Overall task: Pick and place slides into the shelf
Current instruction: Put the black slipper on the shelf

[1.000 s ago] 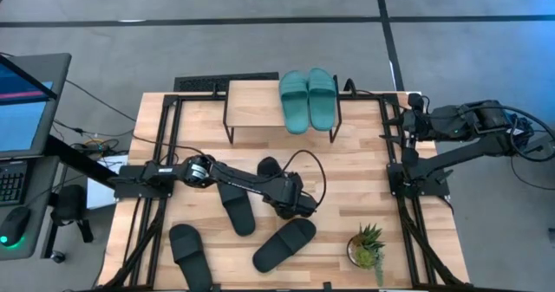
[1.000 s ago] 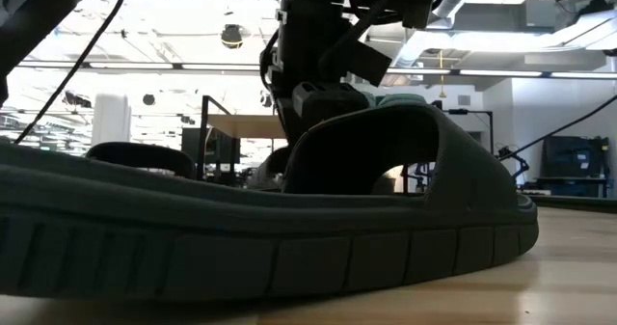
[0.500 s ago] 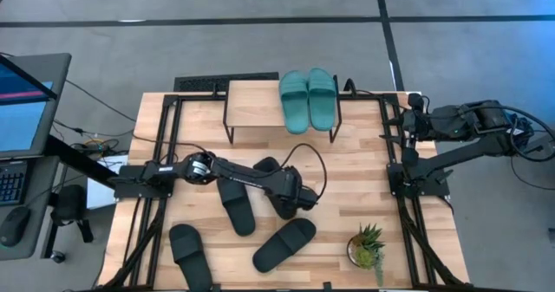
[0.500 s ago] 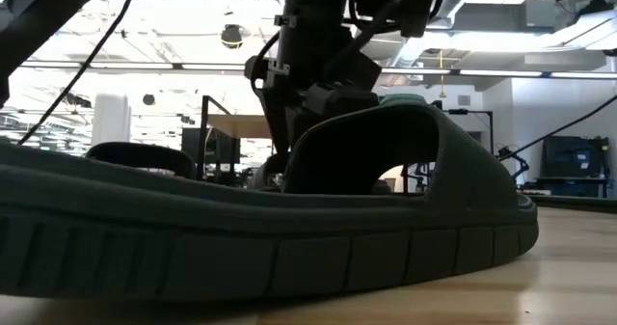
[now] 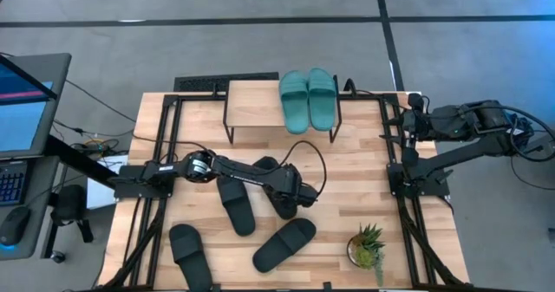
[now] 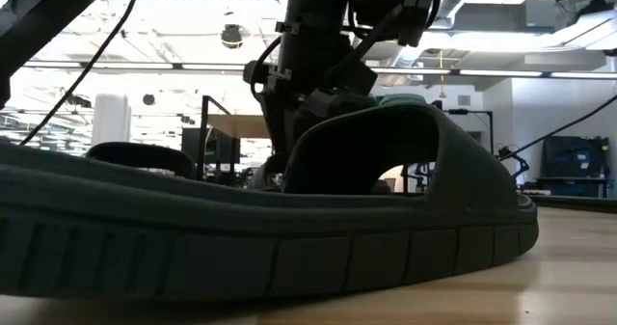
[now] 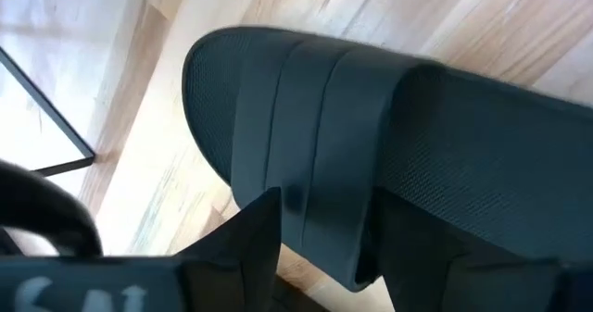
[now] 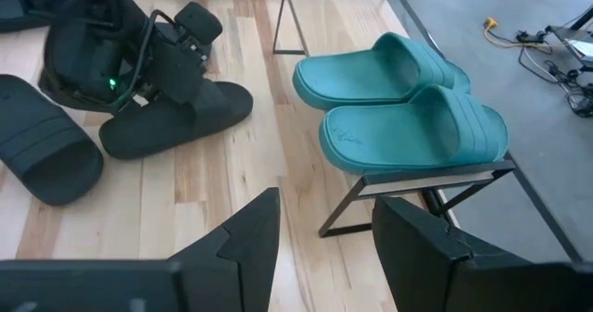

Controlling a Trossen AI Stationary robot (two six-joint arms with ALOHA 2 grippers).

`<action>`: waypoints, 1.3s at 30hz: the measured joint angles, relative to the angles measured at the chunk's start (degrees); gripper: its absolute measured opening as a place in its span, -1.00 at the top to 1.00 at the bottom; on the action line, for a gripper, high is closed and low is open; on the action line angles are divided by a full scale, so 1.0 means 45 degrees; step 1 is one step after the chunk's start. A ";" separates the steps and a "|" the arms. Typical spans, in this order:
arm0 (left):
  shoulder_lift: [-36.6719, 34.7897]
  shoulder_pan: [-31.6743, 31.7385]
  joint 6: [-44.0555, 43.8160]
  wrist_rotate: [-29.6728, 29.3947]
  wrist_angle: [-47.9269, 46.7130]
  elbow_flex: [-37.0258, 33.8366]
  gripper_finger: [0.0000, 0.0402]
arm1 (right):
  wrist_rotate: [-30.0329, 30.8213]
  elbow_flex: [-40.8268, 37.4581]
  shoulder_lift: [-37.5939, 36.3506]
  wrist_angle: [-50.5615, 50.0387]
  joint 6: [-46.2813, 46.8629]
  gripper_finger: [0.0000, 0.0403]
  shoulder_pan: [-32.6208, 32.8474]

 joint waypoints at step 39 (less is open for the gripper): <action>-0.2486 -0.0859 0.1014 -0.3524 -0.0005 -0.1196 0.99 | 0.0003 0.0000 -0.0005 0.0040 0.0079 0.20 0.0000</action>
